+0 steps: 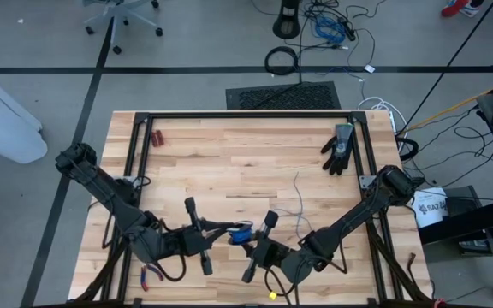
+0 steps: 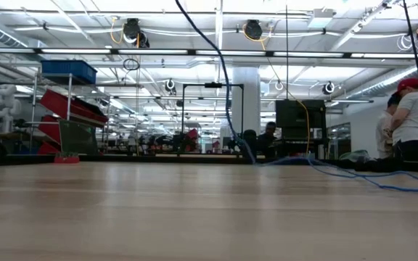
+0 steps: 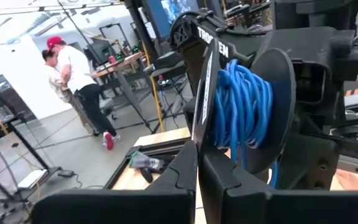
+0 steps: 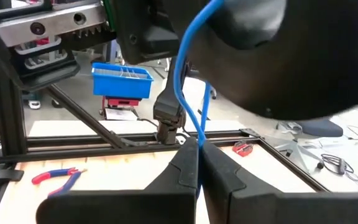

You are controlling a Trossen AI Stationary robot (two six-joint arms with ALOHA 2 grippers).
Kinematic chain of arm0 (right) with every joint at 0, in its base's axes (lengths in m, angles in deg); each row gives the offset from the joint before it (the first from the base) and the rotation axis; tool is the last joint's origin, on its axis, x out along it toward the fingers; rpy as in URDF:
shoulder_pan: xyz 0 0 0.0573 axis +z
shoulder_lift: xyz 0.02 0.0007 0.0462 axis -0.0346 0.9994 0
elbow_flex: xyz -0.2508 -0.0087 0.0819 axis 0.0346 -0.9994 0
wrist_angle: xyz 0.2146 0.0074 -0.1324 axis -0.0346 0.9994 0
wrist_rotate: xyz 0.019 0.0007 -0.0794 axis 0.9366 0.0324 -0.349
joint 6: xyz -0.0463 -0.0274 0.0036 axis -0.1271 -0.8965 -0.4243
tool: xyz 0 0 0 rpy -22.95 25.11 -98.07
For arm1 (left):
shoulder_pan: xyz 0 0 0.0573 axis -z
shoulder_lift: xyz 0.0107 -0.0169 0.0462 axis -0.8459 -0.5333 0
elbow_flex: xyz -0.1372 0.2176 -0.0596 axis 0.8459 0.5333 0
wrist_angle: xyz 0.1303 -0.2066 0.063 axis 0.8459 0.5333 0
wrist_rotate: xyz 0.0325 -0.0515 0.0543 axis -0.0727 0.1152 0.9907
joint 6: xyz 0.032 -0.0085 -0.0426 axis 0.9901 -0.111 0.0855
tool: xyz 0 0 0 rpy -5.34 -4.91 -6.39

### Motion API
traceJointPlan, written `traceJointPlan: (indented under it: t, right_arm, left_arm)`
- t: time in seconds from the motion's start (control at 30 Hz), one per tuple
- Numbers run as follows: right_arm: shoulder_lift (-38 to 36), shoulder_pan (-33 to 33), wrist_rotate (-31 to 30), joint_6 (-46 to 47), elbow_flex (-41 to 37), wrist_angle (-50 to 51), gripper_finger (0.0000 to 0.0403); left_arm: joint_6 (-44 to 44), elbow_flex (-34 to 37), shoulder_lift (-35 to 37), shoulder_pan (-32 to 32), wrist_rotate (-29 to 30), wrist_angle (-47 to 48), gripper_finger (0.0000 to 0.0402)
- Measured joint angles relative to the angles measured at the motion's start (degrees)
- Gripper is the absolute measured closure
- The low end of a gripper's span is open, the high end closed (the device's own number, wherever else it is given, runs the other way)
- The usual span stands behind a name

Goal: Coil cords
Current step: Coil the blue wire onto a spool

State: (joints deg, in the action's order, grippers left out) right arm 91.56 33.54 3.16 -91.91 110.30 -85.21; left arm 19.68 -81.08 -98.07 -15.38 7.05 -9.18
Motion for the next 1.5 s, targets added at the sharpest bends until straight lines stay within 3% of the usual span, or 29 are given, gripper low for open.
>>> traceJointPlan:
  t: [0.4, 0.57, 0.83, 1.1, 1.3, 1.5]
  right_arm:
    - [0.11, 1.75, -4.68, -2.62, -0.09, 1.96, 0.0402]
    - [0.44, 2.90, -3.84, -0.91, -0.47, 6.51, 0.0372]
    - [-1.16, 7.42, 0.42, 14.80, -0.35, 21.06, 0.0314]
    - [4.49, 10.22, 1.43, 21.46, -0.28, 20.70, 0.0300]
    - [10.09, 9.70, -4.13, 19.38, -0.31, 17.21, 0.0300]
    - [10.47, 9.29, -7.18, 12.38, -0.26, 15.50, 0.0300]
  left_arm:
    - [1.33, -0.04, 0.02, 1.62, 3.79, 0.68, 0.0395]
    - [0.89, -0.48, 0.59, 1.69, 3.95, -0.50, 0.0395]
    - [0.85, -0.35, 0.68, 2.06, 3.98, 0.24, 0.0395]
    - [0.85, -0.33, 0.63, 2.01, 3.98, 0.84, 0.0395]
    - [-0.55, -0.30, 0.63, 2.39, 3.96, 1.26, 0.0395]
    - [-0.62, -0.26, 0.59, 2.67, 3.96, 1.37, 0.0395]
